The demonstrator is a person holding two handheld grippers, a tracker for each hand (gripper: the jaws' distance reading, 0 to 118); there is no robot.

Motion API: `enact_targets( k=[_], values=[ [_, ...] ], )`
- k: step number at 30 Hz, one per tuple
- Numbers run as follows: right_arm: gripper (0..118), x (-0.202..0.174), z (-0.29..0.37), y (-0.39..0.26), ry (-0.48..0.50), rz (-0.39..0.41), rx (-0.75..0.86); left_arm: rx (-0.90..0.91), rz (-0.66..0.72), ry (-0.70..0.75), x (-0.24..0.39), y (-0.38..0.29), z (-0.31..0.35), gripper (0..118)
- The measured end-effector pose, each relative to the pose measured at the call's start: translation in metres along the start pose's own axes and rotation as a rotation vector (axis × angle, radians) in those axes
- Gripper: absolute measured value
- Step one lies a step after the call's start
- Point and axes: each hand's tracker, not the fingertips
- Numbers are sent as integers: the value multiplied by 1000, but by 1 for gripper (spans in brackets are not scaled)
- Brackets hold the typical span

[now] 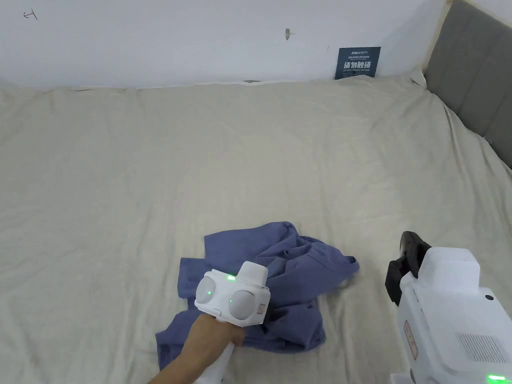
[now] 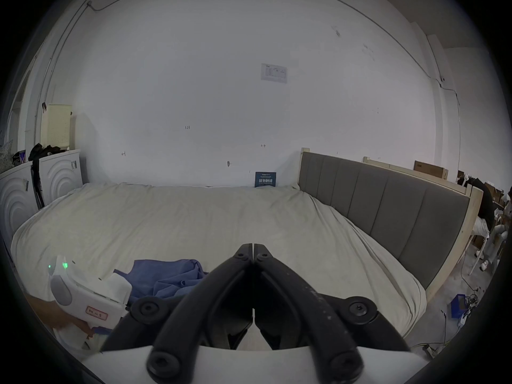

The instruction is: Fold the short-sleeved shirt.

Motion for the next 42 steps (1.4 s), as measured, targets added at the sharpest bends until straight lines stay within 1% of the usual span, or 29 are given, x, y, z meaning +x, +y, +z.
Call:
enact_targets(
  k=[1, 2, 3, 4, 5, 6, 7, 10, 15, 17, 18, 20, 23, 26, 27, 29, 30, 31, 32, 33, 35, 37, 39, 42],
  values=[
    [1, 0, 0, 0, -1, 0, -1, 21, 32, -6, -2, 1, 4, 13],
    [1, 0, 0, -1, -3, 1, -2, 17, 47, 10, -4, 3, 8, 25],
    [1, 0, 0, 0, -3, 0, -2, 22, 61, 39, -7, 5, 12, 47],
    [1, 0, 0, 1, -2, 0, -2, 30, 67, 56, -9, 6, 17, 81],
    [1, 0, 1, 3, -1, 1, -1, 44, 76, 52, -13, 7, 27, 102],
    [1, 0, 2, 5, -1, 2, 4, 81, 94, 41, -18, 9, 39, 115],
    [1, -1, 3, 6, -2, 2, 10, 127, 112, 24, -21, 10, 51, 118],
    [2, -3, 4, 14, 4, 2, 29, 261, 169, 17, -31, 15, 97, 115],
    [2, -9, 8, 29, 16, 5, 73, 551, 187, 138, -44, 11, 174, 115],
    [2, -12, 9, 35, 21, 5, 94, 665, 197, 189, -52, 5, 200, 113],
    [2, -14, 11, 37, 22, 6, 101, 706, 202, 212, -55, 3, 210, 111],
    [2, -17, 13, 42, 29, 7, 120, 803, 188, 276, -62, -4, 229, 101],
    [2, -20, 15, 48, 39, 10, 139, 901, 154, 377, -71, -17, 248, 94],
    [2, -24, 17, 50, 47, 15, 153, 939, 135, 441, -79, -25, 255, 69],
    [2, -26, 17, 51, 50, 17, 156, 940, 139, 443, -82, -28, 257, 57],
    [2, -28, 18, 51, 55, 21, 159, 936, 138, 447, -87, -30, 257, 17],
    [2, -29, 18, 51, 57, 21, 159, 931, 135, 450, -89, -30, 256, 0],
    [2, -29, 18, 51, 61, 21, 159, 919, 143, 448, -93, -32, 257, 0],
    [2, -30, 19, 51, 62, 21, 158, 885, 146, 407, -97, -31, 254, 0],
    [2, -31, 19, 51, 63, 22, 158, 873, 149, 400, -99, -31, 253, 0],
    [2, -32, 19, 50, 63, 22, 156, 862, 171, 429, -101, -33, 250, 0],
    [2, -32, 20, 49, 64, 22, 154, 769, 207, 398, -104, -30, 244, 0],
    [2, -32, 19, 47, 63, 23, 147, 630, 270, 343, -111, -31, 231, 0],
    [2, -32, 18, 44, 63, 23, 136, 551, 350, 276, -118, -44, 208, 0]
  ],
)
